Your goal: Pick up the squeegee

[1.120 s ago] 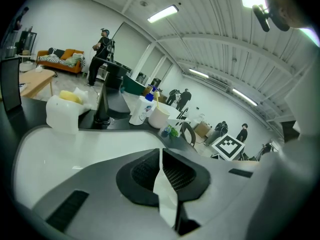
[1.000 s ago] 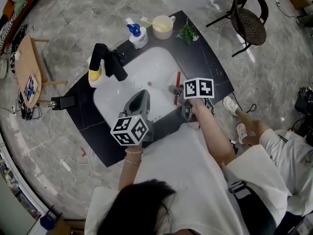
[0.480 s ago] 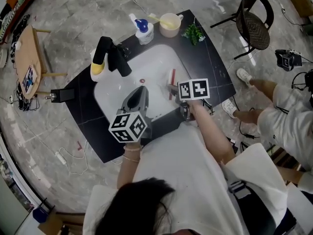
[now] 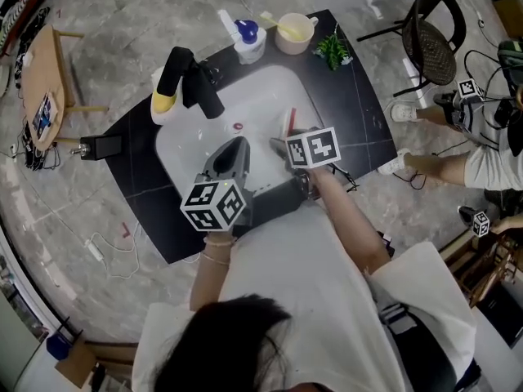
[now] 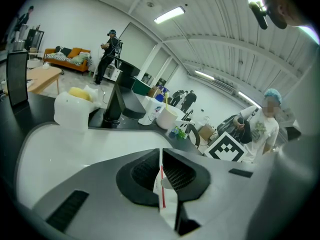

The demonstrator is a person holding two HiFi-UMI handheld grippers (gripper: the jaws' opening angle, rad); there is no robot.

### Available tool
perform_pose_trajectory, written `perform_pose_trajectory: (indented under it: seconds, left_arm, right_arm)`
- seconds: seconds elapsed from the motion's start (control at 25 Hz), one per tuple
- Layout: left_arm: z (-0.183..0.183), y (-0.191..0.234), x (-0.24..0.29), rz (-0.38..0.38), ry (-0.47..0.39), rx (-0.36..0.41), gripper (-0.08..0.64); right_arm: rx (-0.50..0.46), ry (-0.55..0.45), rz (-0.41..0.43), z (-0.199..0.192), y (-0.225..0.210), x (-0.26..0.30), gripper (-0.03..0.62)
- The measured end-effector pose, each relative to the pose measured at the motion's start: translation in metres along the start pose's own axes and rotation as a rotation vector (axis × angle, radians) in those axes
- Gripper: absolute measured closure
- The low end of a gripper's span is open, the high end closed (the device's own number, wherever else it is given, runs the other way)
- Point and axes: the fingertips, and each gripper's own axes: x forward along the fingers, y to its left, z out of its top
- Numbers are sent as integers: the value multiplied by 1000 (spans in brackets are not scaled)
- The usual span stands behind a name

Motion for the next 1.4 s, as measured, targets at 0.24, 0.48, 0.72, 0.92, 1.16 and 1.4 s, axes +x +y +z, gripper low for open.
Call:
perform_pose_trajectory:
  seconds: [0.24, 0.48, 0.72, 0.92, 1.16, 1.4]
  left_arm:
    - [-2, 12, 4, 6, 26, 5, 520]
    - [1, 25, 7, 25, 27, -8, 520]
    - [-9, 32, 8, 33, 54, -22, 520]
    - [-15, 39, 11, 36, 72, -28, 520]
    - [-19, 42, 13, 34, 87, -23, 520]
    - [-24, 52, 8, 58, 104, -26, 520]
  right_arm:
    - [-20, 22, 5, -1, 0, 9, 341]
    - [-87, 48, -18, 3, -1, 19, 341]
    - [-166, 42, -5, 8, 2, 31, 341]
    - [-286, 67, -10, 12, 8, 44, 341]
    - [-454, 123, 0, 2, 17, 58, 341]
    - [-817, 221, -51, -3, 16, 72, 341]
